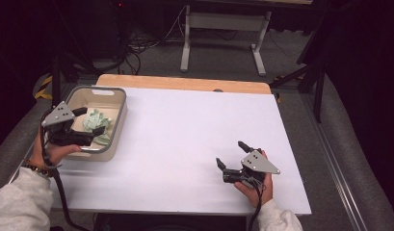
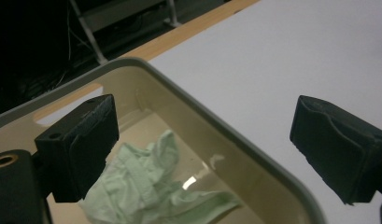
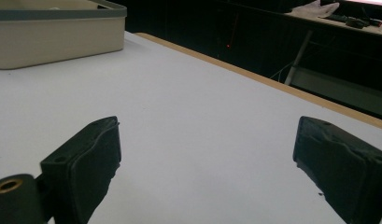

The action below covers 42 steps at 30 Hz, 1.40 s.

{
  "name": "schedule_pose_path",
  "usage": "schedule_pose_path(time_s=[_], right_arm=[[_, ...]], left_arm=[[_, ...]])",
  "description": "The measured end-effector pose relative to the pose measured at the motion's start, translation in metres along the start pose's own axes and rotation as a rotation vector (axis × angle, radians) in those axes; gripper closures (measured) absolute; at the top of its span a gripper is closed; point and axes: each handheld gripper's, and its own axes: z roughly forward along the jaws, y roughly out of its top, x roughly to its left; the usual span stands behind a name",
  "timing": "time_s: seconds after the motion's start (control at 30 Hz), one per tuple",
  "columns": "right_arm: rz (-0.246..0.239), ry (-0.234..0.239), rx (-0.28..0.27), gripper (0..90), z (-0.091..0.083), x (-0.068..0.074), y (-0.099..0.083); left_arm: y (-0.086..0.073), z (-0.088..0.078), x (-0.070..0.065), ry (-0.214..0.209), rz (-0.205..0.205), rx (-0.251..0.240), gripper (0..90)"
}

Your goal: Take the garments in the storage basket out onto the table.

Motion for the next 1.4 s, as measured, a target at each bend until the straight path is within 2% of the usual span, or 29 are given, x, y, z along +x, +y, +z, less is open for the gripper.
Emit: schedule_pose_path(time_s=[0.03,0.07,0.1,0.13,0.23,0.27,0.33,0.4,0.53,0.57,0.63,0.77,0.83,0.87,0.93,0.97,1.0,1.03,1.17,1.2,1.4], right_arm=[[0.002,-0.009,0.007,7.9,0.001,-0.001,-0.001],[0.002,-0.009,0.007,7.9,0.001,-0.001,-0.001],[0.001,-0.015,0.010,7.9,0.001,-0.001,-0.001],[-0.002,-0.018,0.013,7.9,0.001,-0.001,-0.001],[-0.004,-0.017,0.021,7.9,0.002,-0.001,-0.001],[-0.004,-0.017,0.021,7.9,0.002,-0.001,-0.001],[-0.006,-0.014,0.023,7.9,0.002,0.000,-0.001],[-0.005,-0.010,0.027,7.9,0.002,0.000,-0.001],[-0.018,0.001,0.029,7.7,0.003,0.002,-0.001],[-0.020,0.005,0.031,7.7,0.003,0.003,-0.001],[-0.029,0.006,0.036,7.6,0.004,0.004,-0.002],[-0.028,0.010,0.042,7.6,0.005,0.003,-0.003],[-0.029,0.014,0.046,7.6,0.006,0.004,-0.003],[-0.029,0.014,0.046,7.6,0.006,0.004,-0.003],[-0.027,0.025,0.052,7.6,0.006,0.004,-0.004],[-0.032,0.023,0.056,7.6,0.007,0.004,-0.004],[-0.032,0.023,0.056,7.6,0.007,0.004,-0.004],[-0.028,0.025,0.064,7.7,0.008,0.003,-0.005],[-0.030,0.021,0.076,7.8,0.009,0.003,-0.005],[-0.030,0.020,0.078,7.9,0.009,0.003,-0.006],[-0.031,0.020,0.097,8.2,0.011,0.003,-0.007]], left_arm=[[0.002,0.010,0.013,-0.021,-0.032,0.043,8.1],[0.002,0.010,0.013,-0.021,-0.032,0.043,7.8],[0.002,0.019,0.022,-0.022,-0.053,0.080,7.8],[0.002,0.024,0.026,-0.032,-0.066,0.104,7.8],[0.004,0.035,0.032,-0.009,-0.062,0.157,7.1],[0.004,0.035,0.032,-0.009,-0.062,0.157,7.2],[0.005,0.042,0.038,0.015,-0.054,0.214,6.9],[0.004,0.047,0.043,0.019,-0.068,0.239,6.6],[-0.002,0.055,0.052,0.012,-0.080,0.318,6.8],[-0.003,0.057,0.054,0.021,-0.080,0.338,7.1],[-0.006,0.061,0.058,0.023,-0.102,0.359,6.7],[-0.008,0.070,0.061,0.012,-0.104,0.435,6.5],[-0.011,0.076,0.062,0.017,-0.107,0.497,8.7],[-0.011,0.076,0.062,0.017,-0.107,0.497,8.6],[-0.013,0.082,0.062,0.001,-0.104,0.546,9.1],[-0.015,0.088,0.061,0.025,-0.096,0.586,10.5],[-0.015,0.088,0.061,0.025,-0.096,0.586,11.1],[-0.018,0.094,0.061,0.031,-0.098,0.616,12.3],[-0.020,0.100,0.060,0.035,-0.089,0.644,20.0],[-0.020,0.103,0.059,0.041,-0.075,0.675,22.7],[-0.019,0.102,0.056,0.038,-0.043,0.686,37.6]])
